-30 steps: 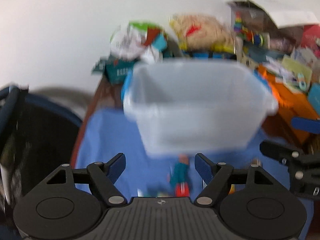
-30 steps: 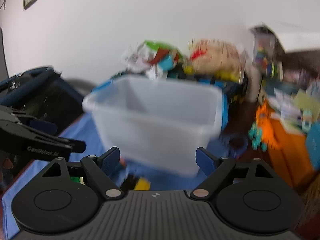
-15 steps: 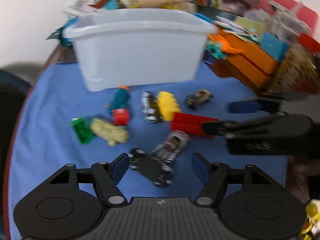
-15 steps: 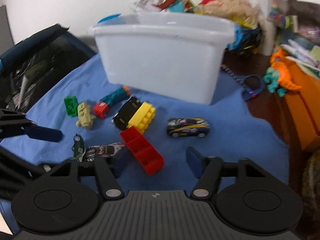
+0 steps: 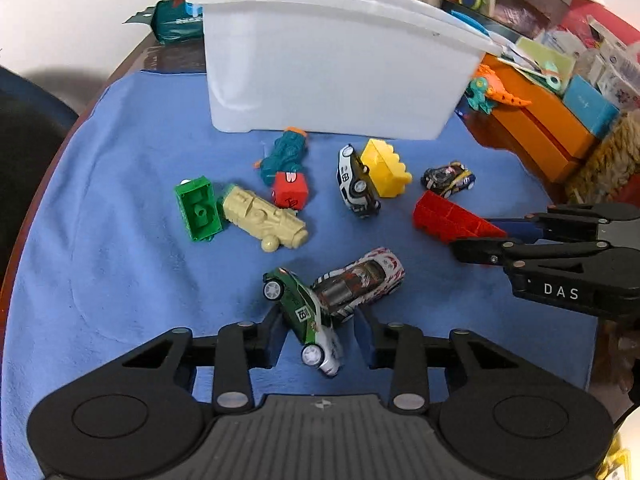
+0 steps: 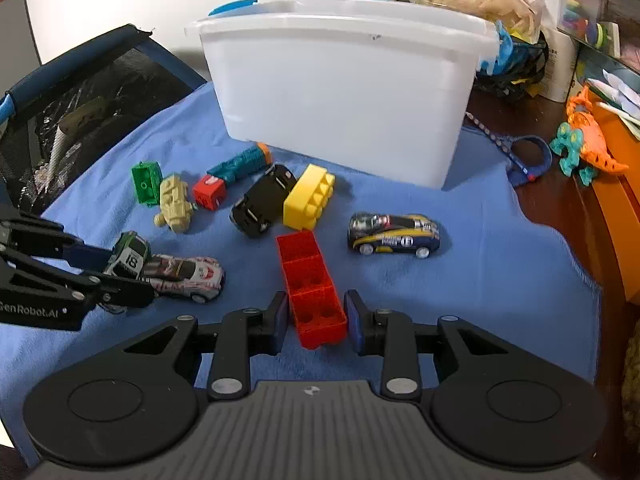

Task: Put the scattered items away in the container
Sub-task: 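Grasp the dark green toy car with the left tool while the right tool grasps the red brick, then carry the red brick over the bin with the right tool while the left tool carries the car, then release the car into the bin with the left tool while the right tool releases the red brick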

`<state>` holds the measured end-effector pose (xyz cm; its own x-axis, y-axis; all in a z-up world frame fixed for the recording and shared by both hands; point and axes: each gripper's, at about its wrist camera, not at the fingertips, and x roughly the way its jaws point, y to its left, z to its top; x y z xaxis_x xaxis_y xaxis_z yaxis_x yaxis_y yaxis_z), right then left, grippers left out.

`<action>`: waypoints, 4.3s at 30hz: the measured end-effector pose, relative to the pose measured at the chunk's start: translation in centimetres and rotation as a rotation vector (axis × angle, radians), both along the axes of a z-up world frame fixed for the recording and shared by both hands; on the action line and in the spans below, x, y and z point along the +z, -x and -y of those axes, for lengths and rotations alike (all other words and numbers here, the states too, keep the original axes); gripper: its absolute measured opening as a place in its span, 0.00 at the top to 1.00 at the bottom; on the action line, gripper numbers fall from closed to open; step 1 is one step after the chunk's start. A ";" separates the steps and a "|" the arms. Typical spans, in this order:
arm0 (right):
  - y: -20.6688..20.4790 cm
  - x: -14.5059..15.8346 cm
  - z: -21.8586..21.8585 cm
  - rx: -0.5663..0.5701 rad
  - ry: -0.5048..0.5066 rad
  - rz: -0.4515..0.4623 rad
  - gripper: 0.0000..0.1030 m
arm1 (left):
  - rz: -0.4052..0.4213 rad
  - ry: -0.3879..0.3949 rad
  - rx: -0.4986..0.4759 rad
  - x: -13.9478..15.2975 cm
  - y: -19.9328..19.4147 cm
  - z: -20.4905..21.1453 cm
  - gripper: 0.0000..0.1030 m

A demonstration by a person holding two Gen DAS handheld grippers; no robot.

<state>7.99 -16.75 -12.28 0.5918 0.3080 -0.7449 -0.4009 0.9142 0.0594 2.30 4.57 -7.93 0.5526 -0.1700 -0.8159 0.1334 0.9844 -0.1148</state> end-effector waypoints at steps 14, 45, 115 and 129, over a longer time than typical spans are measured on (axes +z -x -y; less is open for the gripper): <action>-0.3 -0.1 -0.6 -0.047 -0.004 -0.001 0.66 | 0.046 0.019 -0.057 1.1 0.6 -1.0 0.85; -0.5 9.7 1.9 -0.185 -0.112 0.190 0.73 | 0.260 -0.041 -0.197 11.2 -6.8 0.4 0.83; -4.9 12.4 -0.5 -0.118 -0.069 0.288 0.73 | 0.199 -0.101 -0.028 -2.3 1.2 1.7 0.06; -3.2 12.2 -0.7 -0.066 -0.069 0.280 0.73 | 0.259 -0.082 -0.007 0.1 1.0 3.2 0.69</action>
